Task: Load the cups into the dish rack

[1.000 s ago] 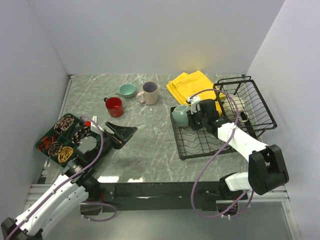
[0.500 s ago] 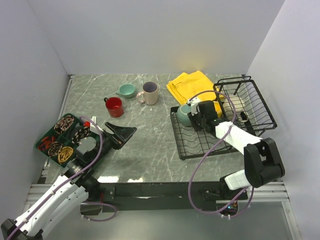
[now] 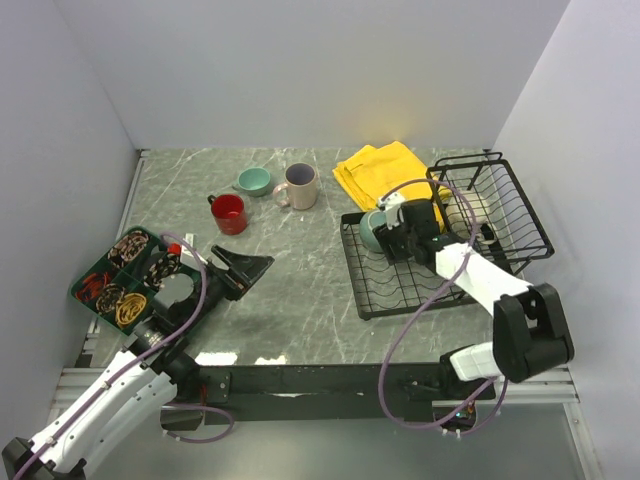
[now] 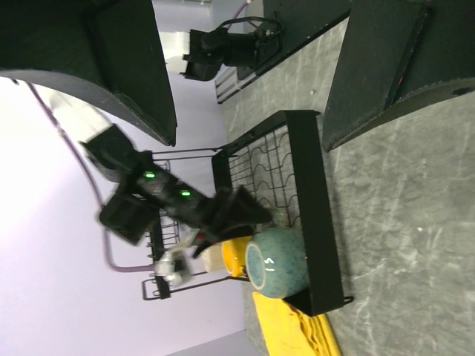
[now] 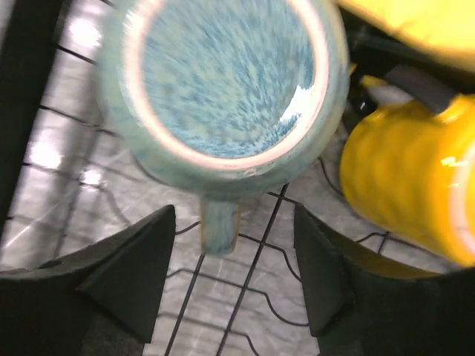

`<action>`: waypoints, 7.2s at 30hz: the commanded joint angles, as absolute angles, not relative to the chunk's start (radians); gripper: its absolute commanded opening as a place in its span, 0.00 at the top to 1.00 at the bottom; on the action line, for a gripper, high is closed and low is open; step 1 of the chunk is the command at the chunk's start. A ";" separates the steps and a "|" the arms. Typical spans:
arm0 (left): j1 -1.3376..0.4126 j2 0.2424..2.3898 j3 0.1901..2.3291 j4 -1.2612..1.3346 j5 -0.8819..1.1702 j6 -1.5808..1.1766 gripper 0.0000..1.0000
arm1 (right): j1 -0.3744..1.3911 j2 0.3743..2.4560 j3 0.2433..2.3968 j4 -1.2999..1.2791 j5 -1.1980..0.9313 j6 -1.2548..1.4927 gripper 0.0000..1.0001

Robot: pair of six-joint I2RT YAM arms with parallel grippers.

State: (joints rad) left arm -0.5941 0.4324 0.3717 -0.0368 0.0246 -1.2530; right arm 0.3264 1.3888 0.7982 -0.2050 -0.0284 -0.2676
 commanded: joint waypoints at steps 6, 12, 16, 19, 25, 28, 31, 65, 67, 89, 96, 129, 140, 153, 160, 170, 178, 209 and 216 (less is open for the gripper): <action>-0.588 0.411 0.436 -0.101 0.003 -1.183 0.15 | 0.353 1.229 0.940 -0.374 -0.215 -0.386 0.27; -0.588 0.399 0.440 -0.120 0.003 -1.181 0.15 | 0.403 1.297 1.012 -0.407 -0.341 -0.361 0.41; -0.588 0.385 0.436 -0.127 0.003 -1.187 0.15 | 0.437 1.425 1.084 -0.416 -0.305 -0.315 0.53; -0.588 0.371 0.431 -0.140 -0.025 -1.189 0.15 | 0.466 1.499 1.129 -0.416 -0.241 -0.292 0.54; -0.588 0.345 0.414 -0.152 -0.034 -1.201 0.15 | 0.485 1.611 1.181 -0.420 -0.065 -0.216 0.62; -0.588 0.331 0.408 -0.156 -0.040 -1.201 0.15 | 0.485 1.626 1.175 -0.397 0.021 -0.195 0.64; -0.588 0.327 0.405 -0.161 -0.043 -1.203 0.14 | 0.480 1.646 1.180 -0.393 0.132 -0.180 0.64; -0.102 1.009 0.807 -0.199 0.173 -0.761 0.03 | 0.348 1.071 1.157 -0.543 -0.730 -0.462 0.04; -0.055 1.121 0.873 -0.225 0.218 -0.764 0.07 | 0.316 1.049 1.102 -0.514 -0.796 -0.456 0.03; 0.066 1.592 1.163 -0.383 0.175 -0.746 0.25 | 0.155 0.983 0.811 -0.327 -1.019 -0.480 0.01; 0.066 1.654 1.204 -0.400 0.161 -0.733 0.26 | 0.141 0.971 0.811 -0.342 -1.015 -0.497 0.01; 0.043 1.878 1.341 -0.377 0.251 -0.621 0.84 | 0.103 0.971 0.813 -0.350 -1.048 -0.486 0.00; 0.043 1.538 1.142 -0.110 0.572 -0.476 0.99 | 0.097 0.983 0.828 -0.383 -1.060 -0.499 0.00; -0.383 1.068 0.773 0.704 0.807 -0.797 0.99 | 0.175 1.092 1.150 -0.404 -1.173 -0.063 0.00; -0.498 1.052 0.837 0.853 0.746 -0.844 0.99 | 0.209 1.057 1.169 -0.004 -1.141 0.578 0.00; -0.564 1.091 0.917 0.830 0.715 -0.813 0.99 | 0.342 1.060 1.111 0.271 -1.146 0.949 0.00; -0.578 1.138 0.948 0.848 0.722 -0.819 0.99 | 0.377 1.060 1.069 0.547 -1.238 1.163 0.00; -0.664 1.209 1.075 0.486 0.649 -0.546 0.99 | 0.385 1.094 1.109 0.558 -1.219 1.153 0.00; -0.675 1.238 1.060 0.534 0.655 -0.575 0.99 | 0.387 1.100 1.077 0.663 -1.220 1.232 0.00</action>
